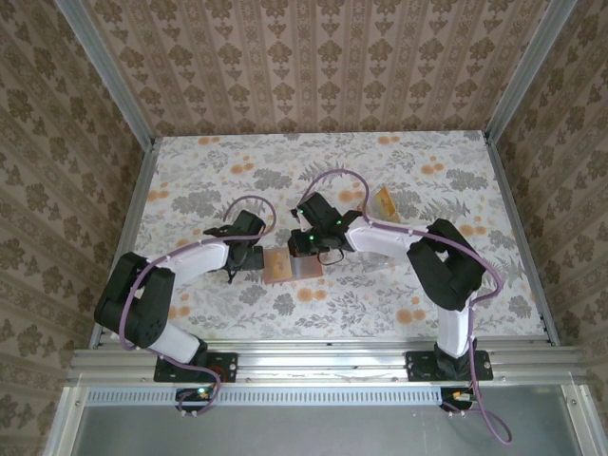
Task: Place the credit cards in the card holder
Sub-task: Insert the credit card into the card slot.
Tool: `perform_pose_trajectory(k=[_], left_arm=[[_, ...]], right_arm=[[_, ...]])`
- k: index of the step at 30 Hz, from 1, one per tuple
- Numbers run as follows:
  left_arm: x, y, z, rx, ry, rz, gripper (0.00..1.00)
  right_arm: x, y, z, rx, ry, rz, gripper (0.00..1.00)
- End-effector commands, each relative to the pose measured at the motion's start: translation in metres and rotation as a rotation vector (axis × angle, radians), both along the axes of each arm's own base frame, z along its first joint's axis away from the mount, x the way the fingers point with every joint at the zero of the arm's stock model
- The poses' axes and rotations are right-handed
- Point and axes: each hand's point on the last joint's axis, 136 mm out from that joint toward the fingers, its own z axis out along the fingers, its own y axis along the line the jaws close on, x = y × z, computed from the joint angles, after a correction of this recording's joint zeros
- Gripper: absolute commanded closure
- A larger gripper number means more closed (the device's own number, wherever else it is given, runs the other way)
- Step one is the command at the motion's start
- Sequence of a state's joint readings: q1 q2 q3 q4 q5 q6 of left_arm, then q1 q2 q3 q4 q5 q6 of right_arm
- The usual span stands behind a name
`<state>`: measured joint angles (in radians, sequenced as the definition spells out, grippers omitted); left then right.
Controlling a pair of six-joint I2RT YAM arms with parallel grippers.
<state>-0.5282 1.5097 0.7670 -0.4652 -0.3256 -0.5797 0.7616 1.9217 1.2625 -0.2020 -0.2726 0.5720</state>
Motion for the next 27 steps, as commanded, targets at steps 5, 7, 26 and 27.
perform_pose_trajectory(k=[5, 7, 26, 27], left_arm=[[-0.005, -0.002, -0.007, -0.013, 0.023, -0.025, 0.00], [-0.006, -0.003, -0.008, -0.014, 0.024, -0.030, 0.00], [-0.009, -0.010, -0.019, -0.017, 0.041, -0.043, 0.01], [-0.009, -0.010, -0.020, -0.018, 0.041, -0.044, 0.01]], right_arm=[[-0.012, -0.005, -0.026, -0.043, 0.042, -0.001, 0.98], [-0.013, -0.006, -0.029, -0.046, 0.047, -0.004, 0.98], [-0.013, 0.006, -0.042, -0.044, 0.076, 0.013, 0.98], [-0.013, 0.007, -0.042, -0.043, 0.076, 0.014, 0.98]])
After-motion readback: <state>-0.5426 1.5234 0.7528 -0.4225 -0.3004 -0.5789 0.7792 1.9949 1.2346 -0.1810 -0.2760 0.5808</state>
